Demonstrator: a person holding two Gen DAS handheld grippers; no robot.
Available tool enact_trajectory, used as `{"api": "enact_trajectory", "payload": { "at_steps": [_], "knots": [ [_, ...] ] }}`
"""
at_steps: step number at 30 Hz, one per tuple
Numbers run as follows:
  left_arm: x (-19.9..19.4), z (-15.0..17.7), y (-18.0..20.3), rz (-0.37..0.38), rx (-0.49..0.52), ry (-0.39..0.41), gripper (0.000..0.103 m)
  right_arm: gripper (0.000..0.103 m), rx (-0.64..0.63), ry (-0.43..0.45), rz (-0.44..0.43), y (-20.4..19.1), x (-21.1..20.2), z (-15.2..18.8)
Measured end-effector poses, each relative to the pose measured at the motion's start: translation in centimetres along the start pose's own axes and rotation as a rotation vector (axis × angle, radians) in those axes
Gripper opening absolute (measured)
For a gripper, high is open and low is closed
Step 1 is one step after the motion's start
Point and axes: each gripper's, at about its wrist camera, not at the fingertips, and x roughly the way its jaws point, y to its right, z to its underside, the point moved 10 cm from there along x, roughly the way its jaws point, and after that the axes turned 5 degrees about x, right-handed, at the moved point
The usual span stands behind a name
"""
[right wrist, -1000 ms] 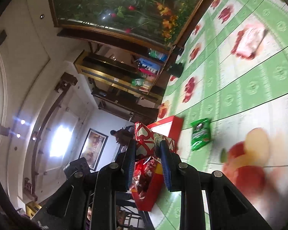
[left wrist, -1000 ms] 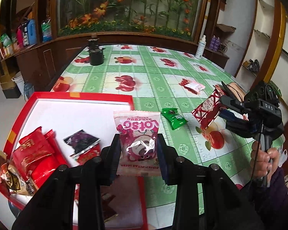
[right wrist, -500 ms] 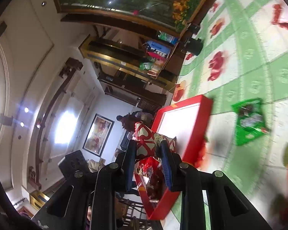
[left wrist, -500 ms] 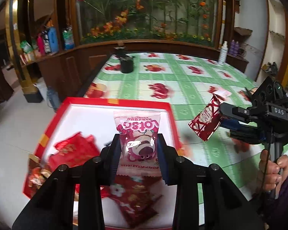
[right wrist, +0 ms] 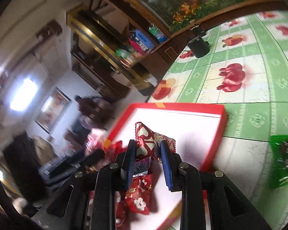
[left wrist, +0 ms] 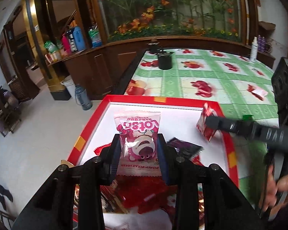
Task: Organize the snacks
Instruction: 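Open left tool over tray while right tool releases patterned packet into tray, then reach left tool to green packet while right tool reaches pink-white packet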
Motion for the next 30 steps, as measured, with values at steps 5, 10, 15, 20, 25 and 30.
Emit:
{"api": "enact_trajectory", "payload": {
  "at_steps": [5, 10, 15, 20, 25, 30],
  "knots": [
    [1.4, 0.0, -1.1, -0.039, -0.014, -0.022, 0.034, 0.028, -0.111, -0.014, 0.114, -1.6, 2.5, 1.2],
    [2.7, 0.4, -2.1, -0.08, -0.043, -0.054, 0.038, 0.031, -0.174, -0.017, 0.183, -1.9, 3.3, 1.7],
    [2.7, 1.0, -2.5, -0.099, -0.057, -0.08, 0.064, 0.059, -0.177, 0.035, 0.139, -2.8, 1.5, 1.1],
    [1.4, 0.9, -2.4, -0.074, -0.073, -0.065, 0.064, 0.065, -0.134, 0.172, 0.127, -2.1, -2.4, -1.2],
    [0.2, 0.0, 0.6, -0.028, -0.009, -0.042, 0.064, 0.065, -0.028, 0.266, 0.187, 2.5, -7.1, -4.0],
    [-0.7, -1.2, 5.9, 0.078, 0.079, -0.028, 0.064, 0.068, 0.058, 0.351, 0.307, 8.8, -13.2, -6.3]
  ]
}}
